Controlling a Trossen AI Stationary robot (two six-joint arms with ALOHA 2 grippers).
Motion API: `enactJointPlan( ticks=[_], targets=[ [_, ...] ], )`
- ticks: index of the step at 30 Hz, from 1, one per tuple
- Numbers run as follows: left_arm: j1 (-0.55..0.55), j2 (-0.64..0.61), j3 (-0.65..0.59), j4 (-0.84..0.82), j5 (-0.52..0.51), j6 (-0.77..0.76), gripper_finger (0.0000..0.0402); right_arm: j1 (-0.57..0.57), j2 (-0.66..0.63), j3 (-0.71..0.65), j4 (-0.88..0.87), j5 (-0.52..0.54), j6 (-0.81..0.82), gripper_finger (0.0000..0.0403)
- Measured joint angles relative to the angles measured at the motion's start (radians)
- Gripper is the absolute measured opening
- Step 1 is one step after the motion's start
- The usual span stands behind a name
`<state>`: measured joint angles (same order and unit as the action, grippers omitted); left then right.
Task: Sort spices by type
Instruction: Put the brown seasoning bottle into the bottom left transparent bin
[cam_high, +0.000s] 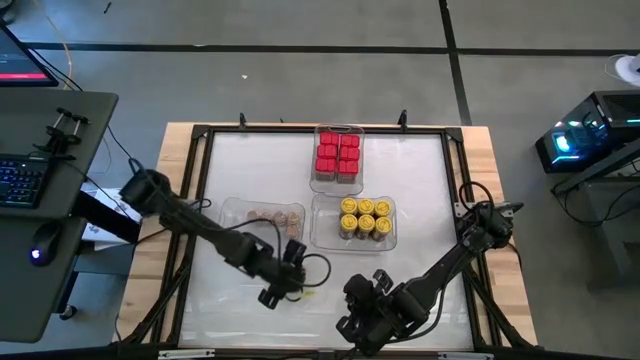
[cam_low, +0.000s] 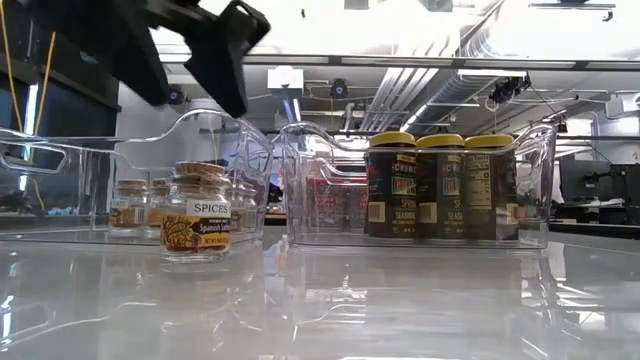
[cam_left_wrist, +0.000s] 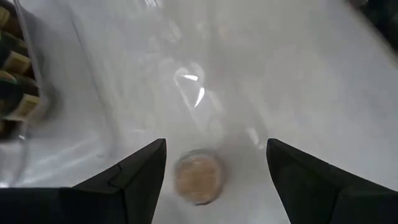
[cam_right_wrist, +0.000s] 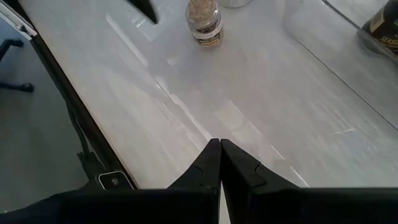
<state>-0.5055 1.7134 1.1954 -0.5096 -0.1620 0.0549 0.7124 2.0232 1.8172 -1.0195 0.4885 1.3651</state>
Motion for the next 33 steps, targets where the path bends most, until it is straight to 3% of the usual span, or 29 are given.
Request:
enactJointPlan(
  ticks=[4,9,14,33],
  targets=[
    [0.040,0.008,0.000,-0.018,0.021,0.172,0.0262,-0.001,0.000,0.000,0.009,0.008,0.007,0.0000],
    [0.080,0.008,0.000,-0.068,0.175,0.370,0.0262,-0.001,-0.001,0.000,0.011,0.009,0.023,0.0000],
    [0.095,0.008,0.000,-0.069,0.185,0.582,0.0262,-0.003,-0.001,0.000,0.012,0.009,0.034,0.0000],
    [0.120,0.116,-0.001,-0.072,0.179,0.775,0.0262,-0.018,-0.002,0.001,0.054,-0.009,0.052,0.0000]
  ],
)
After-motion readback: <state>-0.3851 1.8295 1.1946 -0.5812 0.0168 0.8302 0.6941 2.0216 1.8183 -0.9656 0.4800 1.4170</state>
